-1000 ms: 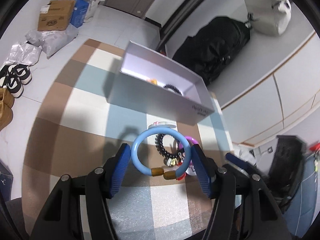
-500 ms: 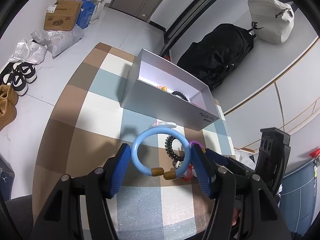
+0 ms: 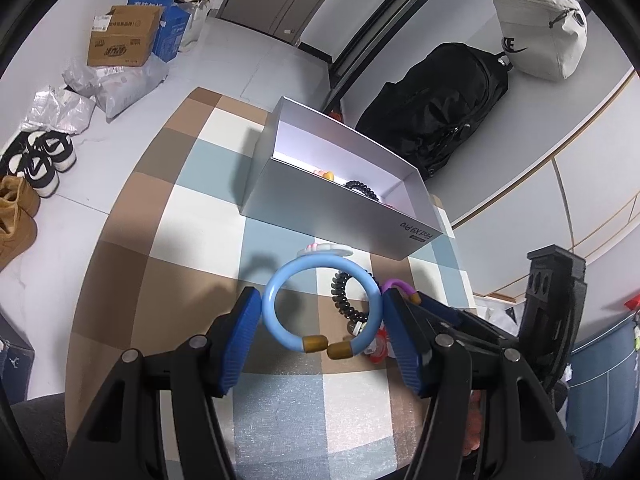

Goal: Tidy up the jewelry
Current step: 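Lift the blue ring with the left tool while the right tool grasps the purple ring, then carry both rings over the silver box and open both tools inside it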

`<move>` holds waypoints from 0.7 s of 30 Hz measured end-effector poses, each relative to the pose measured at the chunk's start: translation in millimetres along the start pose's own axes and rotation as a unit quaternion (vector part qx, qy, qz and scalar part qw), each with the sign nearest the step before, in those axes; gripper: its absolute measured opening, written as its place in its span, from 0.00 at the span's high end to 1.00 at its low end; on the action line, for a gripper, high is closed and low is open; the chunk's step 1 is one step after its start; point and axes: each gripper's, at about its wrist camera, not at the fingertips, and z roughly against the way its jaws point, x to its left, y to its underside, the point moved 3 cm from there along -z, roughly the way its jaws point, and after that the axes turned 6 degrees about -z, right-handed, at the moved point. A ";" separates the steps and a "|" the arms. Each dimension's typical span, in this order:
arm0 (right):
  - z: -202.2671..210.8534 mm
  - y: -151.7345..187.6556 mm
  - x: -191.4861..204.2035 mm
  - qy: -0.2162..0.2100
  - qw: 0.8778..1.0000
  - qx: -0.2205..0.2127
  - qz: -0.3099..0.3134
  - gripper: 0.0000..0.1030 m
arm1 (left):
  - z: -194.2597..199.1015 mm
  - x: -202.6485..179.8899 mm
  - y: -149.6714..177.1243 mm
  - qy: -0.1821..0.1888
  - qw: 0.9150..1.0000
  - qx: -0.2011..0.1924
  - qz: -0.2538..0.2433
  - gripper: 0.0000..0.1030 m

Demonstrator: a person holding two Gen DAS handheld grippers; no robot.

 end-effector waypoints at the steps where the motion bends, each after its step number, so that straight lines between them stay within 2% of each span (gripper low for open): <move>1: 1.3 0.0 0.1 -0.001 1.000 -0.001 -0.002 0.48 | 0.6 -0.7 -0.2 -0.003 1.000 -0.002 -0.001 0.44; 10: 21.6 -0.3 -3.2 -0.016 1.000 -0.025 -0.010 0.48 | 7.7 -11.2 -4.6 -0.032 0.999 -0.031 -0.025 0.44; 21: 56.3 -17.7 -2.9 -0.038 0.997 -0.060 -0.013 0.48 | 12.0 -32.5 -24.5 -0.042 0.996 -0.059 -0.043 0.44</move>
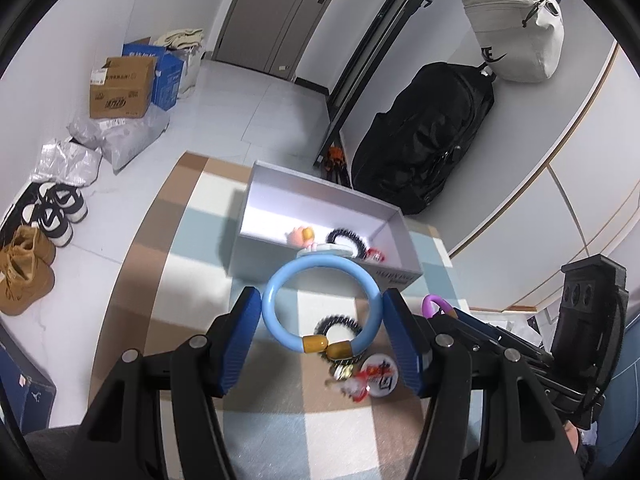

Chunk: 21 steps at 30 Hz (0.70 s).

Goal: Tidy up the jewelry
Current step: 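Carry both rings over the silver box and open both tools inside it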

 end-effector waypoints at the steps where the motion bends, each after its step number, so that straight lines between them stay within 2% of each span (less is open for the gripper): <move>1: 1.3 -4.4 0.9 -0.002 1.000 -0.003 0.000 0.48 | -0.8 -1.8 -3.2 -0.001 1.000 -0.001 -0.002 0.44; 11: 2.6 -39.3 7.4 -0.022 1.000 -0.015 0.009 0.48 | -12.5 -3.8 -23.8 -0.002 1.000 0.000 -0.005 0.44; 21: -14.2 -74.6 5.8 -0.040 0.999 -0.021 0.020 0.48 | -32.5 1.0 -47.8 -0.005 1.000 0.004 -0.013 0.44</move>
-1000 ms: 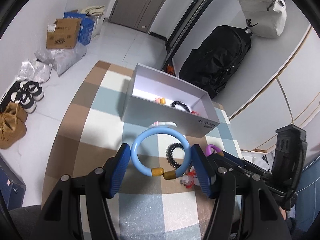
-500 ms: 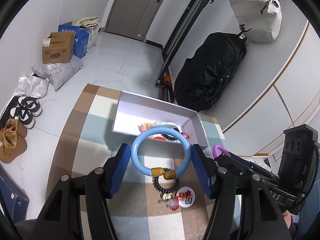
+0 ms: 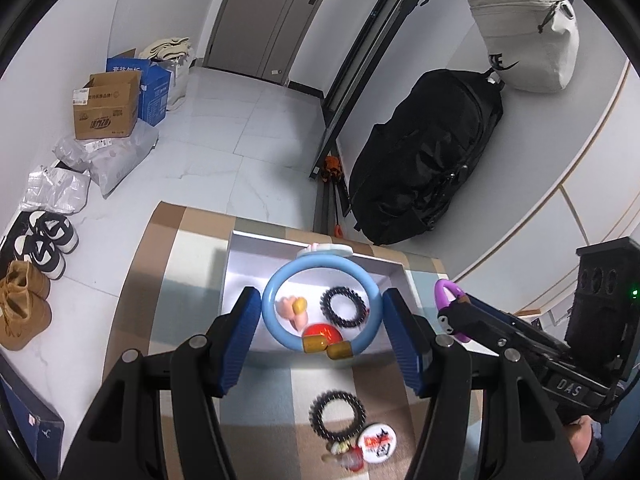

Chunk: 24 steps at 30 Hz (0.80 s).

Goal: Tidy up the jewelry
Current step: 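Carry both rings over the silver box and open both tools inside it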

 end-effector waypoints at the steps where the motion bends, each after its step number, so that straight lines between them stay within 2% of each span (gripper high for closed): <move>1: -2.3 -3.1 -0.3 -0.001 1.000 0.000 0.001 0.48 | -3.6 1.3 -1.4 -0.001 1.000 0.003 0.001 0.44; 9: -28.1 -16.6 -7.2 -0.003 1.000 0.011 0.009 0.48 | -28.3 12.0 -8.5 0.001 1.000 0.021 0.008 0.44; 19: -45.3 -19.6 -26.3 -0.011 1.000 0.014 -0.024 0.48 | -44.5 17.5 -9.7 0.012 0.999 0.039 0.024 0.44; 24: -53.3 -18.9 -25.9 -0.013 0.999 0.026 -0.019 0.48 | -52.9 19.4 -8.2 0.003 0.998 0.053 0.024 0.44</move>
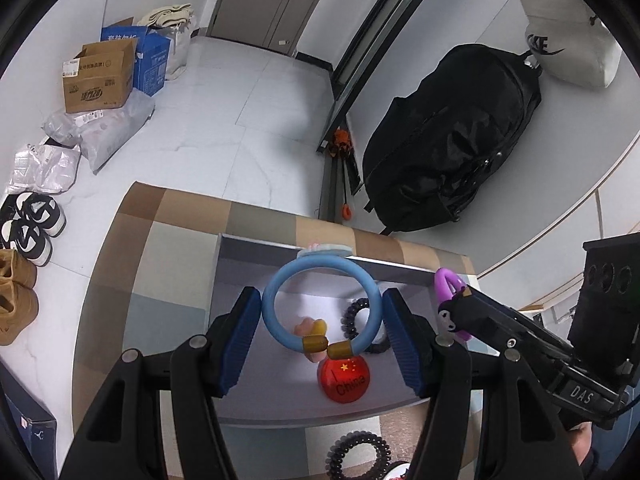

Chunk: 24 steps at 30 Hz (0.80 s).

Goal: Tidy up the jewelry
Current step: 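Carry both rings over the silver box and open both tools inside it, then withdraw both tools from the box back over the remaining items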

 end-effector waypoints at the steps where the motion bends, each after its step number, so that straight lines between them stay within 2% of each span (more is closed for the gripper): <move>1: -0.7 -0.1 -0.7 0.001 1.000 0.001 0.000 0.48 | -0.4 1.1 0.4 0.000 1.000 0.003 0.003 0.44; 11: -9.9 -1.5 -4.5 -0.005 1.000 0.014 -0.014 0.45 | -5.5 -3.7 -0.8 0.002 1.000 0.011 -0.008 0.44; 15: -0.9 -4.4 -7.2 -0.011 1.000 -0.004 -0.019 0.34 | -4.5 -0.7 -0.8 0.014 1.000 0.008 0.004 0.38; 19: 6.3 -4.6 -7.3 -0.006 1.000 -0.015 -0.018 0.33 | -2.7 -3.9 0.9 0.005 1.000 0.000 -0.003 0.33; 22: 10.3 -4.3 -8.9 -0.004 0.999 -0.022 -0.023 0.28 | -0.7 -6.2 3.0 0.005 1.000 -0.003 -0.005 0.32; 24: 13.2 -5.1 -9.7 -0.004 0.999 -0.028 -0.027 0.27 | 1.5 -7.1 4.1 -0.011 1.000 -0.006 -0.009 0.31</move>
